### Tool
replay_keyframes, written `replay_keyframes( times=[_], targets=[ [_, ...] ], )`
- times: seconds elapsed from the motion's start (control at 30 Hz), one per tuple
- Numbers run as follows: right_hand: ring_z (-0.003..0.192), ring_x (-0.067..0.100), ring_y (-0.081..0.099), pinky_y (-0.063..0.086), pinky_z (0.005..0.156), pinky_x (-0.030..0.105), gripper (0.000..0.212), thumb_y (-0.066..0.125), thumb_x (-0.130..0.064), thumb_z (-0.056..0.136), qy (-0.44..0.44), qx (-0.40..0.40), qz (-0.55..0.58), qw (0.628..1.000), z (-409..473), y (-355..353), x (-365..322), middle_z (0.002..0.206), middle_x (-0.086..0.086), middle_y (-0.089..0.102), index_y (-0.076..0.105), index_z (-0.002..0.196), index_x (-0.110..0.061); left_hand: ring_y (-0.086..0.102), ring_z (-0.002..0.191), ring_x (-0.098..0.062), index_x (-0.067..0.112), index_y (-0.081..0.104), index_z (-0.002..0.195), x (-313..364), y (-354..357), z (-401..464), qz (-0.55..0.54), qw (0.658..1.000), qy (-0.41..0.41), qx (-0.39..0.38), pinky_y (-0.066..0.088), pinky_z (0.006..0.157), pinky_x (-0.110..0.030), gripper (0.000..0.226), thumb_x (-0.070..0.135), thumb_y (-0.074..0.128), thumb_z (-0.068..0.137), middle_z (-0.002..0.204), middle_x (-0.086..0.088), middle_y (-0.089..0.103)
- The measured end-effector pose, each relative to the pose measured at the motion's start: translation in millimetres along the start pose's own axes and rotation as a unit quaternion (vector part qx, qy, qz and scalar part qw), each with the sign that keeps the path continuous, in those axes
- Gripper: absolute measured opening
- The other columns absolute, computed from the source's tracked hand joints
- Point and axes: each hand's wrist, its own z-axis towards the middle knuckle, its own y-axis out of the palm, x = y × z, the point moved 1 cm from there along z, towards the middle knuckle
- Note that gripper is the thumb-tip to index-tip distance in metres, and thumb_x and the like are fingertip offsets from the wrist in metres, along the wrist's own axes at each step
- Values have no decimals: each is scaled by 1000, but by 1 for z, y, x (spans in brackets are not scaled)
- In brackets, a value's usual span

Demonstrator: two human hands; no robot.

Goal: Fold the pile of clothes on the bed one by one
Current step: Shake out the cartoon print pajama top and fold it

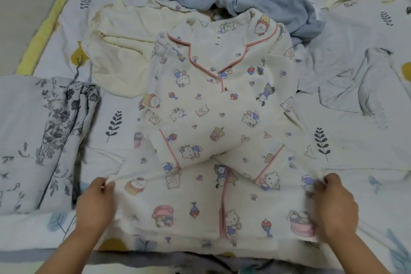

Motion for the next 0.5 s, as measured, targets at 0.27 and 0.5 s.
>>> replay_keyframes(
  times=[0.27, 0.5],
  targets=[
    [68, 27, 42, 31, 61, 36, 20, 53, -28, 91, -16, -136, 18, 990, -3, 5, 10, 68, 2, 49, 43, 89, -10, 58, 100, -39, 3, 43, 124, -19, 7, -14, 21, 994, -45, -93, 41, 79, -41, 55, 31, 67, 83, 107, -18, 62],
    [85, 32, 51, 35, 71, 36, 41, 52, -27, 90, 29, -211, -8, 977, 0, -5, 13, 105, 18, 61, 40, 124, -8, 57, 99, -38, 13, 30, 137, -14, 13, -14, 28, 992, -28, -123, 41, 80, -40, 65, 21, 66, 84, 115, -21, 60]
  ],
)
